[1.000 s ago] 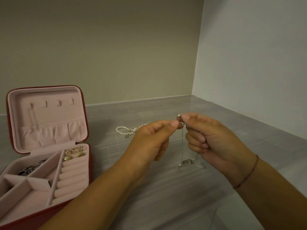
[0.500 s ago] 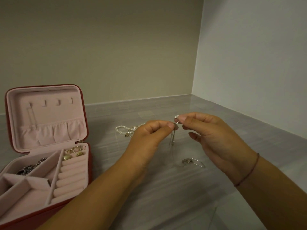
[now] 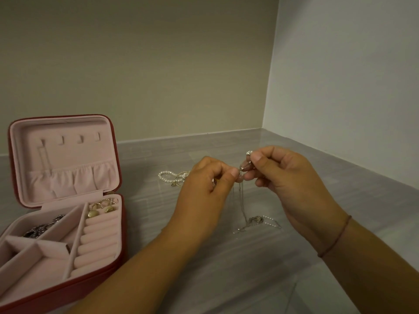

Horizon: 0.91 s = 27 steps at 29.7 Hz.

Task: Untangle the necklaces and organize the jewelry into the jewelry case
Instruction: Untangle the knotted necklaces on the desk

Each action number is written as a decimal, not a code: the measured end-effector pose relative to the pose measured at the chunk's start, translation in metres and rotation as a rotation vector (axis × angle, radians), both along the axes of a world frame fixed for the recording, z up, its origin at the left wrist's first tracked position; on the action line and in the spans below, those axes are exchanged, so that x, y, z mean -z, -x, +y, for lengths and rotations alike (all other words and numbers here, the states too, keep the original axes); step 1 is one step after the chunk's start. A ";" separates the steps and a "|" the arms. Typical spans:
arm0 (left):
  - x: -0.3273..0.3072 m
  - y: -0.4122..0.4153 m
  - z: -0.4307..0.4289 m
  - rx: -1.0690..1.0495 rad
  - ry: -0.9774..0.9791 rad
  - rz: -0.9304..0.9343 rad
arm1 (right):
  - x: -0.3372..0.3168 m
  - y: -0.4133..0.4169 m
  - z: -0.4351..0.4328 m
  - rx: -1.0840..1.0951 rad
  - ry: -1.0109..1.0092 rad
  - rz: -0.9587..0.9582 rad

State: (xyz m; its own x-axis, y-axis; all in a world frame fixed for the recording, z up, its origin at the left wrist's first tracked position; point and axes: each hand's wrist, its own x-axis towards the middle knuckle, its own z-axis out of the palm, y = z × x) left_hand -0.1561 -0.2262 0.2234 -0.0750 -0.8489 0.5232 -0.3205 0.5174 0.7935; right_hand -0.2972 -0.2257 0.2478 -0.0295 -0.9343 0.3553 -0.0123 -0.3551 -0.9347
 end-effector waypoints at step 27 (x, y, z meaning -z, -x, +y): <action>-0.007 0.003 0.010 0.108 -0.108 0.308 | -0.012 -0.001 0.007 0.023 0.172 0.112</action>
State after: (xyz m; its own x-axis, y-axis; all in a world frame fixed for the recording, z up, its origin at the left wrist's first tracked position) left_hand -0.1595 -0.2166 0.2307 -0.0204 -0.8964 0.4428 -0.0053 0.4430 0.8965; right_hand -0.2957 -0.2190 0.2598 -0.0011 -0.8590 0.5119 -0.1223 -0.5080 -0.8527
